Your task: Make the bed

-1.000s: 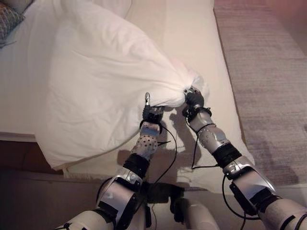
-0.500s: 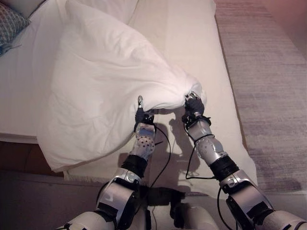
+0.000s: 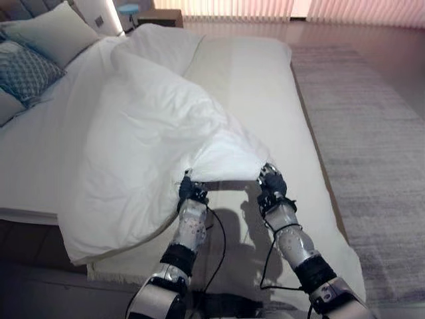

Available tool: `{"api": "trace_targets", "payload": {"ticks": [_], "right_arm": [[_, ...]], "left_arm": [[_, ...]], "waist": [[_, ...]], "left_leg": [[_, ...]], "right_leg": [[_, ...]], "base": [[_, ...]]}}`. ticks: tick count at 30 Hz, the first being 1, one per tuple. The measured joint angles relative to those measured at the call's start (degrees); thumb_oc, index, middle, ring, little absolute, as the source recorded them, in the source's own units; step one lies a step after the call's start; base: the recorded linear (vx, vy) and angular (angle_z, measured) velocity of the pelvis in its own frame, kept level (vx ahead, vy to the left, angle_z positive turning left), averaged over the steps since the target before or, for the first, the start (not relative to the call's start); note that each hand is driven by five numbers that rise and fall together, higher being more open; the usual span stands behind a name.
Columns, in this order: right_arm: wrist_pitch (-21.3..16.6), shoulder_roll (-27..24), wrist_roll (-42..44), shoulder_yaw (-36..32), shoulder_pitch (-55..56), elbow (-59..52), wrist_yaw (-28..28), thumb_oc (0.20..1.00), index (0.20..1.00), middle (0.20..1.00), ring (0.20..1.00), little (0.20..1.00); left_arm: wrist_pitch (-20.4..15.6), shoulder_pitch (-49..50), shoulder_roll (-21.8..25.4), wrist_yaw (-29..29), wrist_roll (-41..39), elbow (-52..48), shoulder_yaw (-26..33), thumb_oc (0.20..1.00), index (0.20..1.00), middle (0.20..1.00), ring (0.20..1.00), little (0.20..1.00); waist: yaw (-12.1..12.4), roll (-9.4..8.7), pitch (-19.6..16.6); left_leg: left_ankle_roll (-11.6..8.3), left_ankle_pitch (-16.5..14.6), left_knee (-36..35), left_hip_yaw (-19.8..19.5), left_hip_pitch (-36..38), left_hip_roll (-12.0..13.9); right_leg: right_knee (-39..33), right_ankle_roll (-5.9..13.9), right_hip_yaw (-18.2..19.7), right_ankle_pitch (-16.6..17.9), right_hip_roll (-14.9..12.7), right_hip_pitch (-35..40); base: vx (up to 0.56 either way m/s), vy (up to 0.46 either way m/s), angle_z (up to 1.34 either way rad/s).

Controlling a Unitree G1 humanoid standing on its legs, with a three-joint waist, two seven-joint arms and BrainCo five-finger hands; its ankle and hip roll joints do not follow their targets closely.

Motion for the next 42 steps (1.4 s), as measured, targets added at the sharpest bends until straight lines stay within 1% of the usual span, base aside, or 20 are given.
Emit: {"api": "trace_targets", "payload": {"ticks": [3, 4, 5, 6, 9, 10, 11, 12, 17, 21, 25, 26, 27, 28, 30, 31, 34, 35, 40, 42], "right_arm": [[0.05, 0.33, 0.02, -0.19, 1.35, 1.65, 1.16, 0.2, 0.2, 0.2, 0.2, 0.2], [0.05, 0.3, 0.02, -0.45, 2.23, 2.27, 1.33, 0.2, 0.2, 0.2, 0.2, 0.2], [0.05, 0.22, 0.02, -0.51, 2.62, 2.36, 1.43, 0.2, 0.2, 0.2, 0.2, 0.2], [0.05, 0.24, 0.02, -0.54, 3.18, 2.42, 1.86, 0.2, 0.2, 0.2, 0.2, 0.2], [0.06, 0.01, -0.01, -0.63, 4.76, 3.13, 2.67, 0.2, 0.2, 0.2, 0.2, 0.2], [0.05, -0.4, -0.09, -1.01, 5.75, 4.22, 3.16, 0.52, 0.52, 0.52, 0.52, 0.52], [0.08, -0.74, -0.2, -1.0, 6.29, 4.78, 3.29, 0.602, 0.602, 0.602, 0.602, 0.602], [0.31, -1.34, -0.37, -0.91, 7.62, 6.06, 3.49, 1.0, 1.0, 1.0, 1.0, 1.0], [0.89, -1.74, -1.61, -2.08, 13.21, 9.77, 4.27, 1.0, 1.0, 1.0, 1.0, 1.0], [2.97, -2.58, -1.71, 0.98, 17.6, 12.1, 6.83, 1.0, 1.0, 1.0, 1.0, 1.0], [6.81, -4.36, -1.02, 8.28, 18.73, 12.85, 13.92, 1.0, 1.0, 1.0, 1.0, 1.0], [7.25, -5.06, -0.84, 9.12, 18.65, 12.85, 14.95, 1.0, 1.0, 1.0, 1.0, 1.0], [8.32, -5.45, 1.32, 11.67, 18.05, 12.82, 17.62, 1.0, 1.0, 1.0, 1.0, 1.0], [8.86, -5.44, 1.87, 12.14, 17.82, 12.83, 18.58, 1.0, 1.0, 1.0, 1.0, 1.0], [9.57, -4.58, 5.9, 12.67, 17.27, 13.86, 21.15, 1.0, 1.0, 1.0, 1.0, 1.0], [10.2, -3.29, 8.82, 12.83, 16.67, 14.69, 22.56, 1.0, 1.0, 1.0, 1.0, 1.0], [10.23, -1.78, 14.64, 12.51, 15.15, 16.19, 24.03, 1.0, 1.0, 1.0, 1.0, 1.0], [10.24, -0.81, 16.87, 12.81, 14.44, 16.79, 24.62, 1.0, 1.0, 1.0, 1.0, 1.0], [10.19, 0.56, 21.84, 13.34, 10.57, 18.27, 25.4, 1.0, 1.0, 1.0, 1.0, 1.0], [10.04, 1.67, 24.31, 12.88, 9.88, 19.41, 25.57, 1.0, 1.0, 1.0, 1.0, 1.0]], "left_arm": [[0.13, 3.12, -0.01, -1.4, 0.23, -3.01, -0.8, 0.2, 0.2, 0.2, 0.2, 0.2], [0.17, 3.64, 0.08, -1.78, 0.47, -3.03, -1.78, 0.2, 0.2, 0.2, 0.2, 0.2], [0.18, 3.76, 0.08, -2.02, 0.48, -3.03, -2.06, 0.2, 0.2, 0.2, 0.2, 0.2], [0.2, 3.89, 0.12, -2.37, 0.48, -3.1, -2.08, 0.2, 0.2, 0.2, 0.2, 0.2], [0.24, 4.02, 1.21, -2.98, 0.49, -3.17, -2.09, 0.2, 0.2, 0.2, 0.2, 0.2], [0.26, 4.06, 2.14, -3.24, 0.53, -4.0, -2.1, 0.2, 0.2, 0.2, 0.2, 0.2], [0.31, 4.13, 2.65, -3.32, 0.58, -4.74, -2.18, 0.2, 0.2, 0.2, 0.2, 0.2], [0.34, 4.14, 3.49, -3.61, 1.4, -5.63, -2.3, 0.2, 0.2, 0.2, 0.2, 0.2], [0.33, 4.13, 6.57, -3.91, 2.21, -8.0, -2.41, 0.2, 0.2, 0.2, 0.2, 0.2], [0.3, 4.11, 8.71, -3.98, 2.26, -9.59, -2.79, 0.2, 0.2, 0.2, 0.2, 0.2], [0.25, 3.34, 9.81, -5.69, 2.26, -10.42, -5.41, 0.2, 0.2, 0.2, 0.2, 0.2], [0.25, 3.31, 9.91, -6.06, 2.26, -10.42, -5.85, 0.2, 0.2, 0.2, 0.2, 0.2], [0.25, 3.29, 10.0, -7.05, 2.24, -10.47, -7.06, 0.2, 0.2, 0.2, 0.2, 0.2], [0.27, 3.28, 10.04, -7.4, 2.24, -10.47, -7.53, 0.2, 0.2, 0.2, 0.2, 0.2], [0.33, 3.26, 10.01, -8.36, 2.17, -10.47, -8.8, 0.2, 0.2, 0.2, 0.2, 0.2], [0.42, 3.27, 9.31, -9.32, 2.13, -10.49, -9.29, 0.2, 0.2, 0.2, 0.2, 0.2], [0.75, 3.27, 10.18, -10.78, 2.04, -10.52, -10.01, 0.2, 0.2, 0.2, 0.2, 0.2], [1.28, 3.26, 10.3, -11.45, 1.74, -10.56, -11.12, 0.2, 0.2, 0.2, 0.2, 0.2], [2.54, 3.28, 12.29, -13.5, 0.84, -14.2, -13.5, 0.2, 0.2, 0.2, 0.2, 0.2], [2.62, 3.26, 12.25, -14.08, -0.37, -15.42, -14.13, 0.2, 0.2, 0.2, 0.2, 0.2]], "waist": [[0.16, 0.28, -0.32], [-0.04, 0.68, -1.11], [-0.19, 0.97, -1.42], [-0.04, 1.61, -1.79], [0.06, 2.69, -2.83], [-0.09, 3.05, -3.39], [-0.1, 3.14, -3.45], [-0.04, 3.34, -3.57], [-0.8, 3.27, -3.81], [-1.59, 3.25, -3.8], [-1.56, 3.02, -3.66], [-1.52, 2.92, -3.6], [-1.45, 2.79, -3.52], [-1.42, 2.71, -3.4], [-1.42, 2.47, -3.18], [-1.37, 2.42, -2.9], [-0.92, 2.53, -2.38], [-0.15, 2.61, -2.3], [0.33, 2.55, -0.29], [1.06, 2.61, -0.01]], "left_leg": [[0.04, 0.53, 0.21, -2.05, -0.57, -0.37], [-0.13, 0.64, 0.06, -3.46, -0.63, -0.44], [-0.57, 0.31, 0.0, -3.92, -0.94, -0.44], [-0.31, 0.11, -0.04, -4.83, -1.32, -0.59], [-0.55, -0.16, -0.28, -4.96, -2.0, -1.05], [-0.63, -0.21, -0.03, -5.06, -1.94, -1.25], [-0.62, -0.19, 0.23, -5.18, -2.0, -1.33], [0.04, 0.39, 0.61, -5.65, -2.05, -1.25], [0.87, 1.23, 0.03, -6.29, -1.94, -2.24], [0.66, 1.08, -0.04, -6.23, -2.12, -2.34], [0.92, 0.87, 0.05, -5.66, -3.56, -1.98], [0.88, 0.9, 0.14, -5.36, -3.7, -1.91], [0.61, 1.1, 0.42, -4.82, -4.16, -1.8], [0.61, 1.17, 0.35, -4.76, -4.16, -1.76], [0.72, 1.31, 0.25, -4.68, -4.06, -1.75], [0.73, 1.31, 0.24, -4.64, -4.05, -1.77], [0.74, 1.31, 0.03, -4.13, -4.08, -1.69], [0.69, 1.25, 0.01, -3.56, -4.11, -1.63], [0.65, 1.25, 0.01, -3.2, -4.82, -1.5], [0.69, 1.26, 0.01, -3.11, -5.11, -1.51]], "right_leg": [[-0.25, 0.0, -1.53, 0.0, -0.01, 0.84], [-0.7, -0.01, -2.84, -0.03, 0.0, 1.0], [-0.94, -0.03, -3.6, -0.03, 0.01, 1.08], [-1.21, -0.1, -4.8, 0.02, -0.05, 1.24], [-1.89, -0.13, -6.73, 0.0, -0.32, 2.05], [-1.98, -0.2, -7.56, -0.03, -0.71, 2.03], [-1.91, -0.19, -7.91, -0.04, -0.83, 2.08], [-1.61, -0.1, -7.91, -0.3, -0.85, 2.18], [-1.33, 0.14, -7.8, -0.69, -1.68, 2.14], [-0.12, 0.54, -7.64, -1.14, -2.02, 1.44], [1.72, 0.34, -6.53, -1.33, -2.02, -1.3], [1.99, 0.36, -6.42, -1.34, -2.03, -1.57], [2.39, 0.38, -6.03, -1.37, -2.04, -2.23], [2.42, 0.37, -5.85, -1.36, -2.02, -2.35], [2.42, 0.39, -5.68, -1.38, -2.02, -2.35], [2.43, 0.39, -5.61, -1.42, -2.07, -2.41], [2.62, 0.39, -4.97, -1.42, -2.04, -2.91], [2.74, 0.39, -4.46, -1.42, -2.05, -3.19], [3.16, 0.39, -4.16, -1.42, -2.05, -4.13], [3.15, 0.38, -4.01, -1.42, -2.05, -4.56]], "base": [[-0.06, -0.001, 0.28], [-0.05, 0.013, 0.49], [-0.03, 0.02, 0.57], [-0.01, 0.029, 0.43], [0.0, 0.045, 0.34], [0.01, 0.038, 0.33], [0.01, 0.055, 0.21], [0.01, 0.056, 0.09], [-0.01, 0.055, 0.09], [-0.03, 0.039, -0.01], [-0.03, 0.013, -0.13], [0.0, 0.011, -0.17], [0.02, 0.008, -0.14], [0.02, 0.003, -0.12], [0.01, 0.002, -0.03], [0.02, 0.01, -0.04], [0.01, -0.001, -0.11], [0.01, -0.007, -0.16], [0.0, -0.004, -0.03], [0.01, -0.005, -0.04]]}}
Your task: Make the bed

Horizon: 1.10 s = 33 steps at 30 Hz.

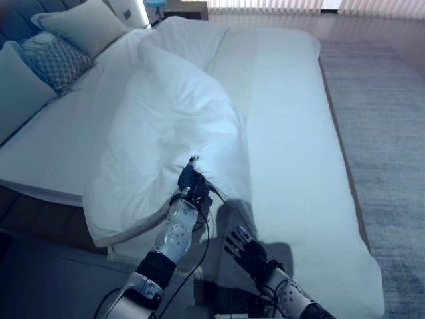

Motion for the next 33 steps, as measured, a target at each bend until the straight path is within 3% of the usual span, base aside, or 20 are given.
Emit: {"api": "trace_targets", "payload": {"ticks": [6, 13, 19, 33], "right_arm": [[-2.38, 3.75, 7.29, -2.56, -1.6, -0.47, 0.07, 1.0, 1.0, 1.0, 1.0, 1.0], [-9.55, 5.91, 14.58, -8.62, -6.86, 0.41, -0.1, 1.0, 1.0, 1.0, 1.0, 1.0], [-13.71, 6.62, 14.8, -12.14, -11.12, 1.15, -3.28, 1.0, 1.0, 1.0, 1.0, 1.0], [-17.45, 7.97, 14.36, -20.24, -20.72, 11.18, -9.02, 1.0, 1.0, 1.0, 1.0, 1.0]], "left_arm": [[0.99, 1.03, -0.04, -1.06, -2.65, -3.53, -1.66, 0.2, 0.2, 0.2, 0.2, 0.2], [1.02, 4.14, 1.16, -2.09, -5.63, -6.76, -4.28, 0.2, 0.2, 0.2, 0.2, 0.2], [1.13, 6.17, 1.99, -2.74, -8.28, -10.02, -6.62, 0.2, 0.2, 0.2, 0.2, 0.2], [2.24, 8.45, 4.08, -4.54, -8.6, -10.03, -8.2, 0.2, 0.2, 0.2, 0.2, 0.2]], "waist": [[1.27, 0.38, 0.46], [2.59, 0.73, 0.66], [3.82, 1.12, 0.86], [6.31, 1.42, 1.02]], "left_leg": [[-0.01, 0.0, 0.0, -0.15, -0.12, -0.14], [-0.01, 0.01, -0.01, -0.56, -0.69, -0.42], [0.19, 0.19, -0.01, -1.74, -1.14, -0.55], [0.02, 0.05, 0.0, -1.96, -1.21, -0.65]], "right_leg": [[-0.47, 0.08, -0.14, -0.1, -0.02, 0.16], [-1.32, 0.07, -0.93, -0.09, -0.13, 0.4], [-1.78, 0.07, -2.14, -0.11, -0.08, 0.66], [-3.11, 0.07, -2.44, -0.1, 0.08, 1.26]], "base": [[0.02, 0.004, 0.01], [0.03, 0.01, 0.06], [0.01, 0.003, 0.1], [0.01, 0.003, 0.01]]}}
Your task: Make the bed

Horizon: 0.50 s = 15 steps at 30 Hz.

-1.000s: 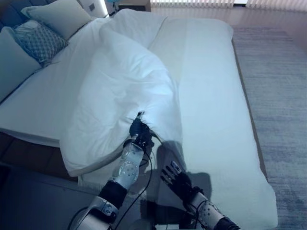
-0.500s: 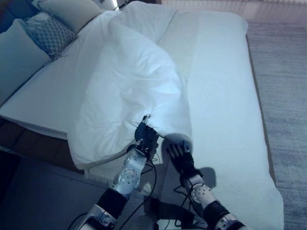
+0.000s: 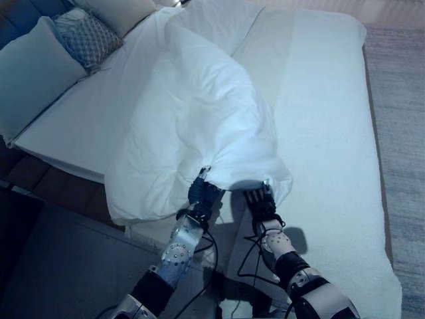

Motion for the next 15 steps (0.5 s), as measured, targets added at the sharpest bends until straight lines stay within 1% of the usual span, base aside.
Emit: {"api": "trace_targets", "payload": {"ticks": [1, 3, 9, 14, 15], "right_arm": [[-0.05, -0.18, 0.0, -0.43, -0.16, 0.08, -0.2, 1.0, 1.0, 1.0, 1.0, 1.0], [-0.07, 0.17, 0.01, -1.66, -0.64, 0.62, -0.32, 1.0, 1.0, 1.0, 1.0, 1.0], [-0.55, 0.48, 0.09, -1.83, -0.67, 1.51, -0.08, 1.0, 1.0, 1.0, 1.0, 1.0], [-2.4, 0.65, 0.15, -1.85, -0.93, 1.51, -0.13, 1.0, 1.0, 1.0, 1.0, 1.0], [-3.0, 0.69, 0.15, -1.86, -1.23, 1.49, -0.31, 0.849, 0.849, 0.849, 0.849, 0.849]], "left_arm": [[0.11, 0.07, 0.0, -0.09, 0.02, 0.0, -0.29, 0.2, 0.2, 0.2, 0.2, 0.2], [0.13, 0.89, 0.16, -0.95, 0.1, 0.0, -0.26, 0.2, 0.2, 0.2, 0.2, 0.2], [0.25, 1.3, 0.2, -1.19, 0.13, 0.0, -0.07, 0.2, 0.2, 0.2, 0.2, 0.2], [0.25, 1.84, 0.31, -1.19, 2.27, 0.0, 0.58, 0.2, 0.2, 0.2, 0.2, 0.2], [0.25, 2.01, 0.37, -1.18, 2.38, 0.01, 0.64, 0.2, 0.2, 0.2, 0.2, 0.2]], "waist": [[0.45, 0.0, 0.0], [0.49, 0.0, 0.0], [0.56, -0.03, 0.01], [0.66, -0.08, 0.02], [0.63, -0.12, 0.04]], "left_leg": [[-0.01, 0.0, -0.01, -0.01, -0.04, 0.01], [-0.05, -0.04, 0.0, -0.16, -0.17, -0.02], [-0.03, -0.03, 0.01, -0.06, -0.35, -0.1], [-0.03, -0.04, 0.0, 0.44, -0.26, 0.0], [-0.02, -0.04, 0.0, 0.53, -0.2, 0.03]], "right_leg": [[-0.05, 0.0, -0.03, 0.0, 0.02, 0.0], [-0.42, -0.02, -0.24, 0.04, 0.07, 0.12], [-0.59, -0.01, -0.25, 0.04, 0.02, 0.01], [-0.61, 0.05, -0.01, 0.08, 0.05, 0.01], [-0.61, 0.08, 0.08, 0.11, 0.06, 0.02]], "base": [[0.0, 0.0, 0.0], [0.02, 0.018, 0.04], [0.0, 0.0, 0.0], [0.02, 0.009, -0.03], [0.03, 0.005, -0.04]]}}
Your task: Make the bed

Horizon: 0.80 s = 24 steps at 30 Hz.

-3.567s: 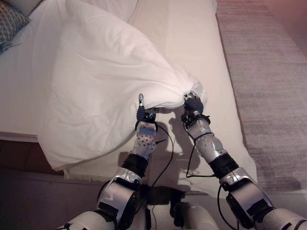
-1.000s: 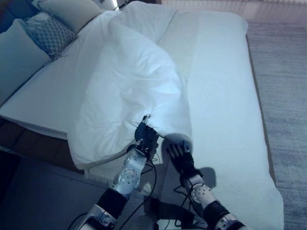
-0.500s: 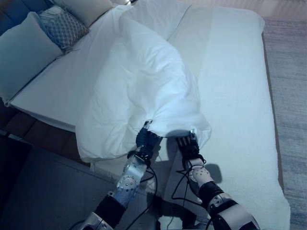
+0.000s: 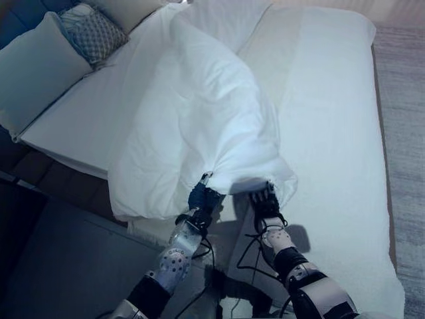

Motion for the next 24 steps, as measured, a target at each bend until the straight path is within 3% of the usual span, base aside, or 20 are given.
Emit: {"api": "trace_targets", "payload": {"ticks": [1, 2, 3, 5, 15, 24], "right_arm": [[-0.52, 0.05, -0.03, 0.0, -0.32, -0.11, -0.47, 0.57, 0.57, 0.57, 0.57, 0.57], [-0.87, 0.1, -0.08, 0.01, -0.43, -0.21, -0.72, 0.533, 0.533, 0.533, 0.533, 0.533], [-1.03, 0.17, -0.14, 0.03, -0.75, -0.22, -1.4, 0.341, 0.341, 0.341, 0.341, 0.341], [-1.12, 0.46, -0.77, 0.04, -1.56, -0.23, -2.94, 0.2, 0.2, 0.2, 0.2, 0.2], [-2.1, 1.51, -7.57, -0.01, -2.55, -2.0, -10.84, 0.2, 0.2, 0.2, 0.2, 0.2], [-2.28, 1.57, -12.19, -0.26, -0.89, -6.17, -13.96, 0.2, 0.2, 0.2, 0.2, 0.2]], "left_arm": [[0.0, 0.37, -0.04, 0.02, 1.29, 0.04, 0.25, 0.2, 0.2, 0.2, 0.2, 0.2], [0.0, 0.64, -0.05, 0.08, 2.16, 0.04, 0.42, 0.2, 0.2, 0.2, 0.2, 0.2], [0.0, 1.27, -0.05, 0.09, 2.93, 0.05, 0.82, 0.2, 0.2, 0.2, 0.2, 0.2], [0.01, 2.49, -0.09, 0.19, 4.31, 0.1, 1.77, 0.2, 0.2, 0.2, 0.2, 0.2], [0.0, 5.83, -1.34, 1.54, 4.43, 0.88, 4.21, 0.2, 0.2, 0.2, 0.2, 0.2], [-0.2, 6.37, -4.23, 3.17, 5.47, 3.24, 6.62, 0.2, 0.2, 0.2, 0.2, 0.2]], "waist": [[-0.07, -0.07, 0.01], [-0.08, -0.14, 0.01], [-0.09, -0.32, 0.0], [-0.1, -0.82, -0.11], [-0.12, -1.6, -0.38], [-0.27, -2.18, -0.76]], "left_leg": [[0.0, 0.0, 0.0, 0.06, 0.07, 0.02], [0.0, 0.0, 0.0, 0.11, 0.13, 0.03], [0.01, 0.0, 0.0, 0.22, 0.27, 0.06], [0.0, -0.02, 0.0, 0.46, 0.39, 0.17], [-0.11, -0.12, -0.01, 0.63, 0.74, 0.48], [-0.17, -0.17, -0.01, 0.68, 1.38, 0.54]], "right_leg": [[-0.01, 0.04, 0.05, 0.03, 0.01, 0.04], [-0.01, 0.05, 0.12, 0.04, 0.02, 0.07], [-0.04, 0.06, 0.23, 0.04, 0.04, 0.19], [-0.08, 0.06, 0.42, 0.04, 0.14, 0.24], [-1.9, 0.11, 0.47, 1.1, 0.76, 1.44], [-1.96, 0.09, 0.51, 1.11, 0.81, 2.03]], "base": [[0.04, 0.004, -0.04], [0.03, 0.003, -0.04], [0.02, 0.001, -0.04], [0.03, -0.006, -0.05], [0.01, -0.003, 0.0], [0.0, -0.003, 0.0]]}}
